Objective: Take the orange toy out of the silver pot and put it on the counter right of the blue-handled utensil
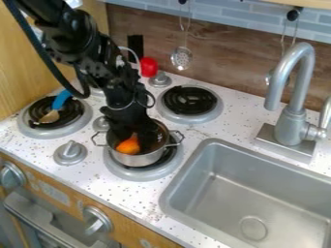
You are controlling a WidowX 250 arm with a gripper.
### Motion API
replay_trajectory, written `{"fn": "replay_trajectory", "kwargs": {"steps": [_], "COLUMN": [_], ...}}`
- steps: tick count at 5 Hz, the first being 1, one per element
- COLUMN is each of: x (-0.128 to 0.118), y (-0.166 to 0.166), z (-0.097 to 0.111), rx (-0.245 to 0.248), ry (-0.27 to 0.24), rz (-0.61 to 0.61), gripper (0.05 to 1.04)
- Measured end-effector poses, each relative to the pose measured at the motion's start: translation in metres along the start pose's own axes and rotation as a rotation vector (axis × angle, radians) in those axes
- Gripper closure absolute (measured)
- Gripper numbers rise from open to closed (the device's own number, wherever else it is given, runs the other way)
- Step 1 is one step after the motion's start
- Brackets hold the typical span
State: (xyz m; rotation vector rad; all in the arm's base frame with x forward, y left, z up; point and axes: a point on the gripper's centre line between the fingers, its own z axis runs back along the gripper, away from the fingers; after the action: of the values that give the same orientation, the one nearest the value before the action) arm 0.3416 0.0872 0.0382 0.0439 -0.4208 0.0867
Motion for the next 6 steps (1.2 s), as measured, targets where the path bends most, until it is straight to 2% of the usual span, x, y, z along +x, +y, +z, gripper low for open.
{"fn": "replay_trajectory", "kwargs": {"steps": [1, 2, 3, 4, 5, 6], "x": [-0.001, -0.002, 0.012, 0.034, 0.057, 0.082], "y": [0.001, 0.001, -0.008, -0.019, -0.006, 0.015], "z": [-0.001, -0.001, 0.032, 0.076, 0.105, 0.105], "rx": [0.011, 0.009, -0.018, -0.077, -0.055, -0.021], "ry": [-0.002, -0.006, -0.066, -0.151, -0.217, -0.258], "rz": [0.007, 0.014, 0.021, 0.051, 0.084, 0.105], "gripper": [0.577, 0.59, 0.59, 0.59, 0.589, 0.589]}}
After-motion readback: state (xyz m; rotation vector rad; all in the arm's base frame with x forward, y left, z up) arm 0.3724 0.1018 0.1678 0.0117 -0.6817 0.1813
